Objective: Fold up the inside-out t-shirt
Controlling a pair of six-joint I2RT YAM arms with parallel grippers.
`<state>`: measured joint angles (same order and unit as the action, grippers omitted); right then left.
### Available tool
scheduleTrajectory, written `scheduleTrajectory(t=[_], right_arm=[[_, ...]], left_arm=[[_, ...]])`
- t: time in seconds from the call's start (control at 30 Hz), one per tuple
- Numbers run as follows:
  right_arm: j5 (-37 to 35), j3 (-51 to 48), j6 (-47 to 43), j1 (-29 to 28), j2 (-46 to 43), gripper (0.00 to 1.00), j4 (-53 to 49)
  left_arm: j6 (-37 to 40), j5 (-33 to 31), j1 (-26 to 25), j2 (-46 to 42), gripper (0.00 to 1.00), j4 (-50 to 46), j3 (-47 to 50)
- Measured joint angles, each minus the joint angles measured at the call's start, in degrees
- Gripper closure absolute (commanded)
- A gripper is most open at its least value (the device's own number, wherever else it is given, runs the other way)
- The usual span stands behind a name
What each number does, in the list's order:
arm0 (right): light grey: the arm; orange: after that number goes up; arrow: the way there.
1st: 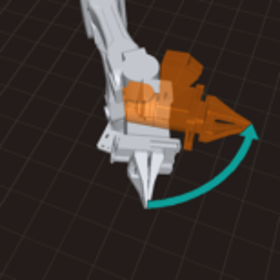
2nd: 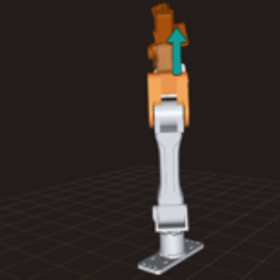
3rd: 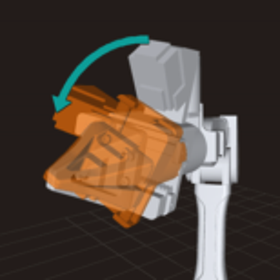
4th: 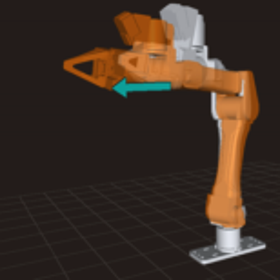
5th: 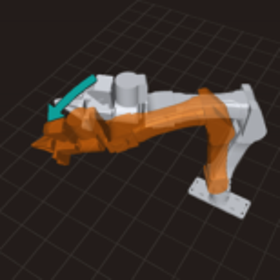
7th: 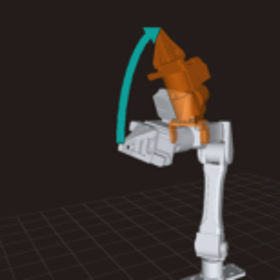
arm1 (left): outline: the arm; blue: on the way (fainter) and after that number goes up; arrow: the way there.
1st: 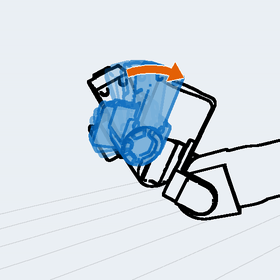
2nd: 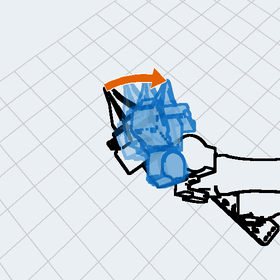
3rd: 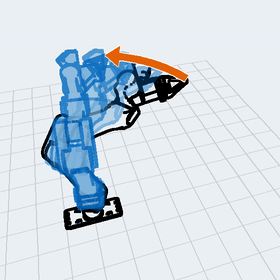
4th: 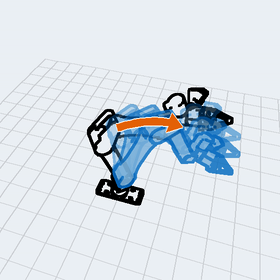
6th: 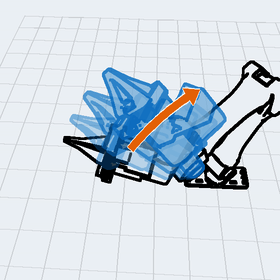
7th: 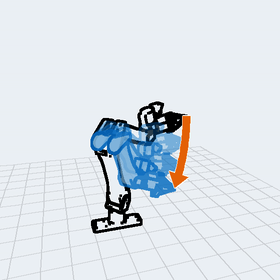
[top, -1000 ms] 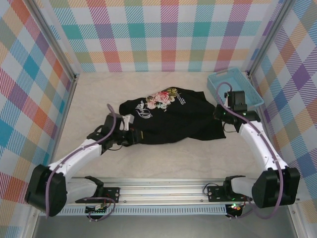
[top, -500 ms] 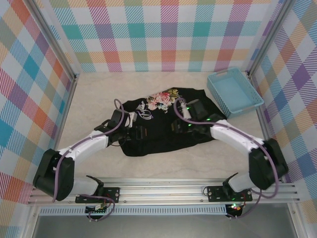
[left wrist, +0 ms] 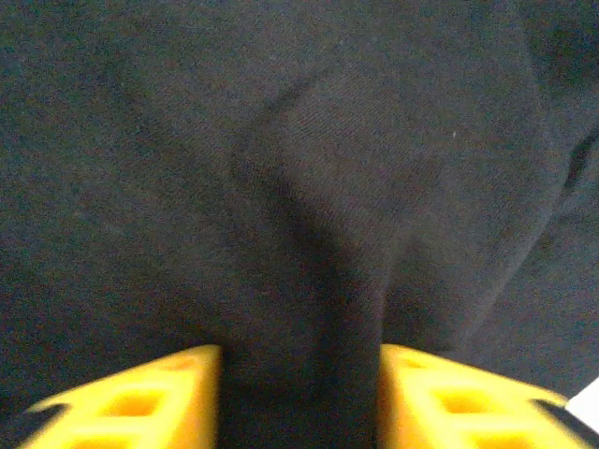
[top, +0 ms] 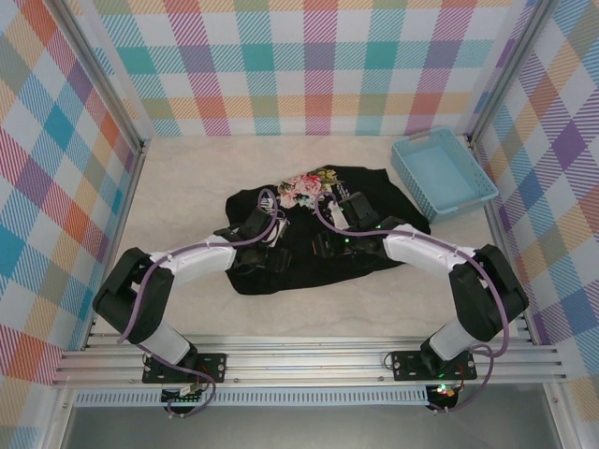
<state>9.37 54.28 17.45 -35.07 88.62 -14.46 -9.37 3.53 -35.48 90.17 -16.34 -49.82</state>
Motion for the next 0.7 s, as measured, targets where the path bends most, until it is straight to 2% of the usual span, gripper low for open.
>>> scheduleTrajectory(t=[0.27, 0.53, 0.63, 0.7], right_arm=[[1.8, -2.4, -2.4, 0.5, -2.9, 0.46, 1.7], [8.2, -5.0, -4.5, 0.0, -2.1, 0.41, 8.9], [9.8, -5.0, -5.1, -0.8, 0.2, 0.38, 13.0], [10.5, -5.0, -5.7, -1.4, 2.3, 0.32, 16.0]], left_arm=[[-0.7, 0.2, 0.1, -0.7, 0.85, -0.2, -1.8], [-3.8, 7.0, 3.4, -4.1, 1.00, -0.2, -1.9], [-4.8, 10.1, 4.9, -5.2, 1.00, -0.1, -1.9], [-5.9, 12.5, 5.7, -5.6, 1.00, -0.1, -1.9]])
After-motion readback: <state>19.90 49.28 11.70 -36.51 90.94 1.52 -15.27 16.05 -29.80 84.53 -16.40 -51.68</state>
